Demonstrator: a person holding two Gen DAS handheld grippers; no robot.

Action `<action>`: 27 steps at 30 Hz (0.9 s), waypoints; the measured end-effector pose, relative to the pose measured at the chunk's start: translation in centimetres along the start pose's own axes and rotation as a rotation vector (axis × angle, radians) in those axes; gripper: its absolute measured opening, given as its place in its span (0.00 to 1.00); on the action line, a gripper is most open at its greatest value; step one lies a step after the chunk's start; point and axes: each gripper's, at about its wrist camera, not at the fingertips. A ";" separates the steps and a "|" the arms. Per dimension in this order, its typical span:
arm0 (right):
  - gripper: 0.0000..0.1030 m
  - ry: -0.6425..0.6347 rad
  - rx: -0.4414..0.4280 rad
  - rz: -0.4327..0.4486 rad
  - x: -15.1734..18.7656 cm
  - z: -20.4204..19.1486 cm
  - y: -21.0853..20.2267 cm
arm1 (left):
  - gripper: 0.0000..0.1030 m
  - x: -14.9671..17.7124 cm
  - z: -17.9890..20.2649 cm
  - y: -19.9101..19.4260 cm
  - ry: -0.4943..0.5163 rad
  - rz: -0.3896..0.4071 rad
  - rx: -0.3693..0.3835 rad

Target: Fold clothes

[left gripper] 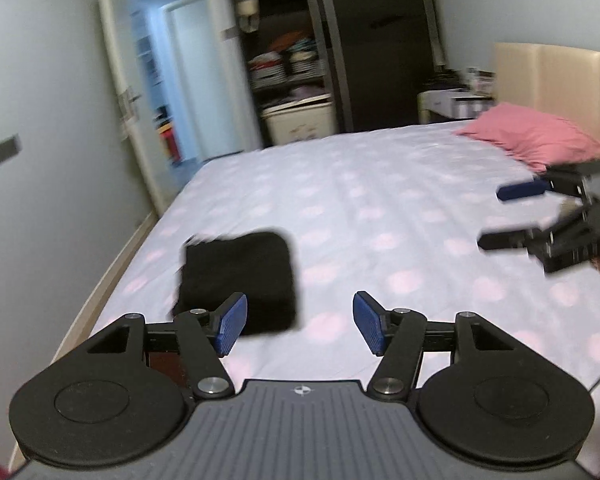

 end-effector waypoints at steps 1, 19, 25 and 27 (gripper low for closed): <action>0.84 0.009 0.035 0.013 0.7 0.8 -1.2 | 0.59 -1.1 1.6 0.2 0.040 0.002 0.010; 0.87 0.304 0.190 -0.032 9.1 4.4 -10.2 | 0.72 -2.4 19.1 -0.4 0.107 0.142 0.172; 0.90 0.345 0.244 0.005 9.4 3.1 -11.4 | 0.74 1.2 20.8 -2.2 0.010 0.140 0.154; 0.91 0.352 0.272 0.002 10.0 2.4 -11.4 | 0.74 2.5 20.4 -2.4 -0.049 0.142 0.143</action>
Point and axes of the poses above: each gripper's, at about its wrist camera, not at the fingertips, and y roughly the way its jaws point, z to its right, x to its underside, and after that the axes turned 11 degrees about x, right-handed
